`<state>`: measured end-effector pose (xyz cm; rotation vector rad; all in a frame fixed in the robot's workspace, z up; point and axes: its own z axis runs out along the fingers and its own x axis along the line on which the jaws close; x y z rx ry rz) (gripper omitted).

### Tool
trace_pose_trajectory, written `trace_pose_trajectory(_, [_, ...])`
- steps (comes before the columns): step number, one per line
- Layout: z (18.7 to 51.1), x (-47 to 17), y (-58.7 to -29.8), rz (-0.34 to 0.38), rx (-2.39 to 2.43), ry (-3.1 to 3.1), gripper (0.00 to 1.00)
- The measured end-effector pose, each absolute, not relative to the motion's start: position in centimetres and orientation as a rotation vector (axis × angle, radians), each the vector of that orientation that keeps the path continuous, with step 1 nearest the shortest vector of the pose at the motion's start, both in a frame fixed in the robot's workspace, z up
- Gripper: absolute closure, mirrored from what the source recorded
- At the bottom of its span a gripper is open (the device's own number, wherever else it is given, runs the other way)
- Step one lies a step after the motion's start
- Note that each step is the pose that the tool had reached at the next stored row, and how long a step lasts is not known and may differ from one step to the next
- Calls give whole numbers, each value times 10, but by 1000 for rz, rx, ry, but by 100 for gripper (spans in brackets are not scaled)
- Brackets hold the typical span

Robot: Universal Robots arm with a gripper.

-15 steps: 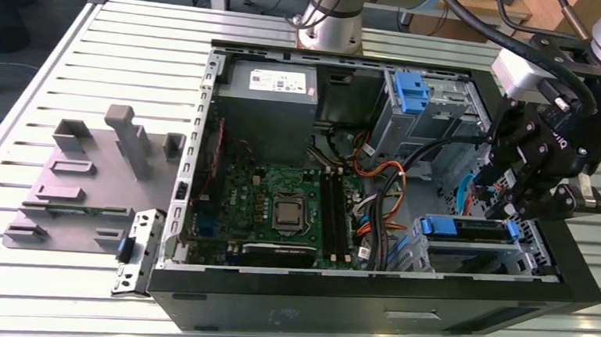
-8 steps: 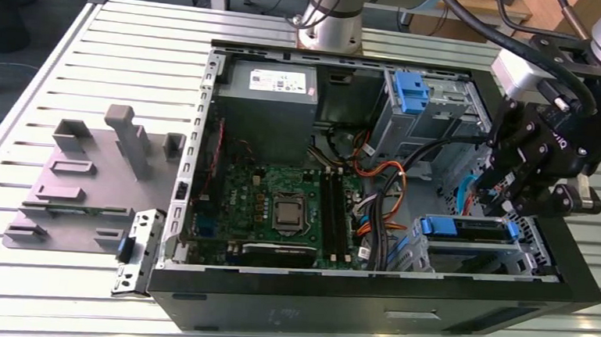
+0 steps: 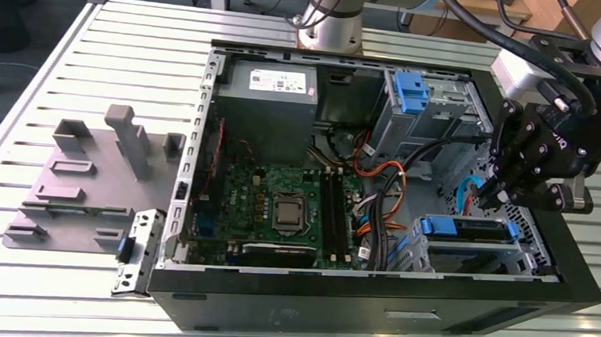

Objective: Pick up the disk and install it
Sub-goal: 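Insert the first disk wire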

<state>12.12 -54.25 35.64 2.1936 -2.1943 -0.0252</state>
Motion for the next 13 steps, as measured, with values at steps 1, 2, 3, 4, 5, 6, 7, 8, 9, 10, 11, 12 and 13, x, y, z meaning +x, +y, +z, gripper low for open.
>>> trace_pose_trajectory(1, [356,121,-542,-25,2194,-2194,84])
trace_pose_trajectory(2, [356,121,-542,-25,2194,-2194,84])
trace_pose_trajectory(3, [356,121,-542,-25,2194,-2194,84])
trace_pose_trajectory(4, [356,121,-542,-25,2194,-2194,84])
trace_pose_trajectory(5, [356,121,-542,-25,2194,-2194,84])
trace_pose_trajectory(6, [356,121,-542,-25,2194,-2194,84])
trace_pose_trajectory(7, [356,121,-542,-25,2194,-2194,84])
trace_pose_trajectory(8, [356,121,-542,-25,2194,-2194,84])
trace_pose_trajectory(9, [356,121,-542,-25,2194,-2195,84])
trace_pose_trajectory(10, [355,121,-542,-24,2195,-2196,84])
trace_pose_trajectory(11, [354,120,-543,-23,2195,-2196,84])
trace_pose_trajectory(12, [354,120,-543,-22,2196,-2197,84])
trace_pose_trajectory(13, [353,120,-543,-21,2196,-2197,84])
